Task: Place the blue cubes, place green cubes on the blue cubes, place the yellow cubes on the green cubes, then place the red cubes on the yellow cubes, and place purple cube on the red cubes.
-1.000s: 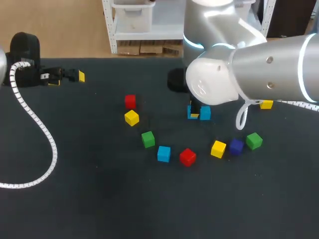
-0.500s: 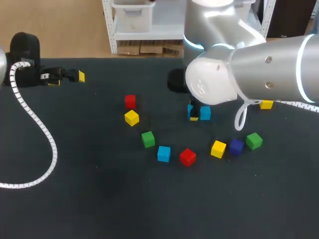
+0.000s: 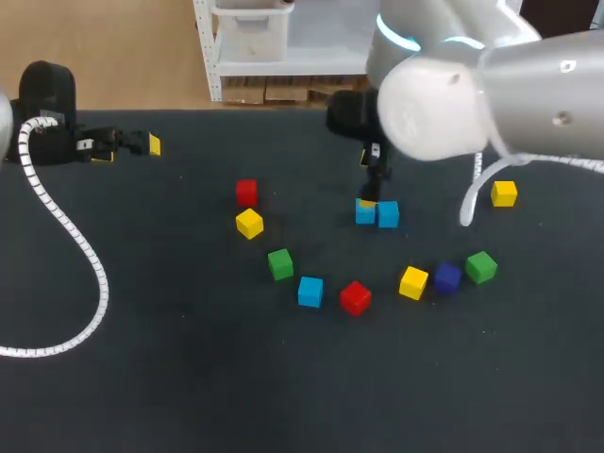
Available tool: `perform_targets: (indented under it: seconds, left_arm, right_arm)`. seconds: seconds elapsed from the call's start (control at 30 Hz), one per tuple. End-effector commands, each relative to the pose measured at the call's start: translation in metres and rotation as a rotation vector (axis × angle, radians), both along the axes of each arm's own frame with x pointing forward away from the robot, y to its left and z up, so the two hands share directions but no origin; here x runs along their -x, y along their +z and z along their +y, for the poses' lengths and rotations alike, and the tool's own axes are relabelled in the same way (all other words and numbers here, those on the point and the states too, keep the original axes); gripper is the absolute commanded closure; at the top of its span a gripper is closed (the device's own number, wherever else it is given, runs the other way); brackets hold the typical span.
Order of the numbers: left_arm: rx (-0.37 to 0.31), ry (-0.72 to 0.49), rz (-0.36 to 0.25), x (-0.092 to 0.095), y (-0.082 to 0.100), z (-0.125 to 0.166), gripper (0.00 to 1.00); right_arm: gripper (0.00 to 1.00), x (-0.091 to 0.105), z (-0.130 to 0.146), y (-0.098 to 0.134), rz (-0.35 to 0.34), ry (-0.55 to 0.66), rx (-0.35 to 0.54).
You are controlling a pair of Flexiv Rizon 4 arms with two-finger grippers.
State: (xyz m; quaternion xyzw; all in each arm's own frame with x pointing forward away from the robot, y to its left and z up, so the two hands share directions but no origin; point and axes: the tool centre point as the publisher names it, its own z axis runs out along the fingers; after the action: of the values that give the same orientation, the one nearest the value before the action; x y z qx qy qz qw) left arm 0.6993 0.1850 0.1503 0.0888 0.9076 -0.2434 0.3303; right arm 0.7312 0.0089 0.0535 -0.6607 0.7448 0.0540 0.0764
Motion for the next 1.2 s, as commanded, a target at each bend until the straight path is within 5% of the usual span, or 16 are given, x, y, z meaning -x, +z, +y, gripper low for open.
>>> perform_targets:
  seconds: [0.03,0.8,1.2]
  left_arm:
    - [0.0,0.0,0.0,0.0,0.0,0.0,0.0]
    - [0.0,0.0,0.0,0.0,0.0,0.0,0.0]
    - [0.0,0.0,0.0,0.0,0.0,0.0,0.0]
  right_arm:
    - [0.0,0.024,-0.016,0.025,-0.043,-0.025,-0.069]
    - [0.0,0.013,-0.094,0.086,-0.179,-0.457,-0.241]
    - [0.0,0.006,-0.133,0.103,-0.192,-0.717,-0.511]
